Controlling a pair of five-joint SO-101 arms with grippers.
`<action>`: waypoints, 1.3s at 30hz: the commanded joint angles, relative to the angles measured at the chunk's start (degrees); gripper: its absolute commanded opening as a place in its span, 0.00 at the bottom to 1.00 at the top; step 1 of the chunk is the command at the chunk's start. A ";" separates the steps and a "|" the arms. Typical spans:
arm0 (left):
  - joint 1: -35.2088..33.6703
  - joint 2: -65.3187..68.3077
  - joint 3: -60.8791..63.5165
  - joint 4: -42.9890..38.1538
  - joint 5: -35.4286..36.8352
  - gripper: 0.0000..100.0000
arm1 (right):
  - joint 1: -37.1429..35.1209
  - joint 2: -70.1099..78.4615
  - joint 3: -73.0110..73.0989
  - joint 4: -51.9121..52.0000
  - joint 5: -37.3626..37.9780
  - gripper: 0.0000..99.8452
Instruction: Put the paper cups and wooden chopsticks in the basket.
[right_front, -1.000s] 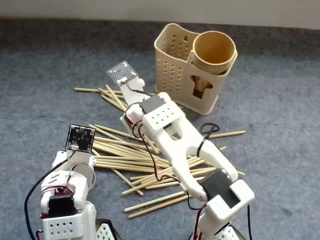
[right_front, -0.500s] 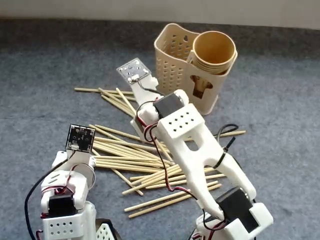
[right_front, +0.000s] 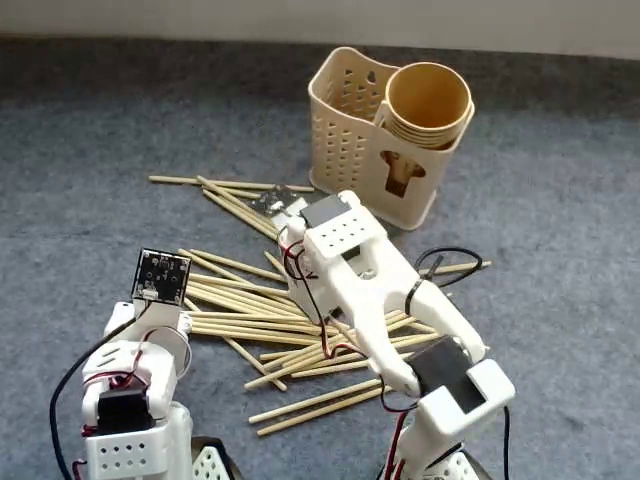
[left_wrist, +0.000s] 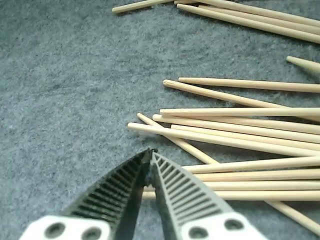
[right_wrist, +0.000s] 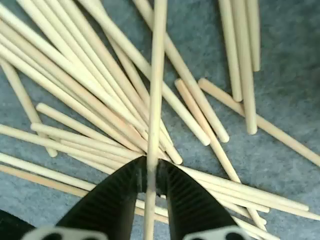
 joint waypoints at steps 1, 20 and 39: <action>-0.48 -0.57 -0.57 -0.35 -0.35 0.01 | 0.48 0.92 -0.13 3.12 3.69 0.00; -0.48 -0.57 -0.57 -0.35 -0.35 0.01 | 0.66 -24.75 -0.13 2.68 4.40 0.00; -0.57 -0.57 -0.57 -0.35 -0.35 0.01 | 7.96 -36.18 0.04 -35.82 -10.37 0.00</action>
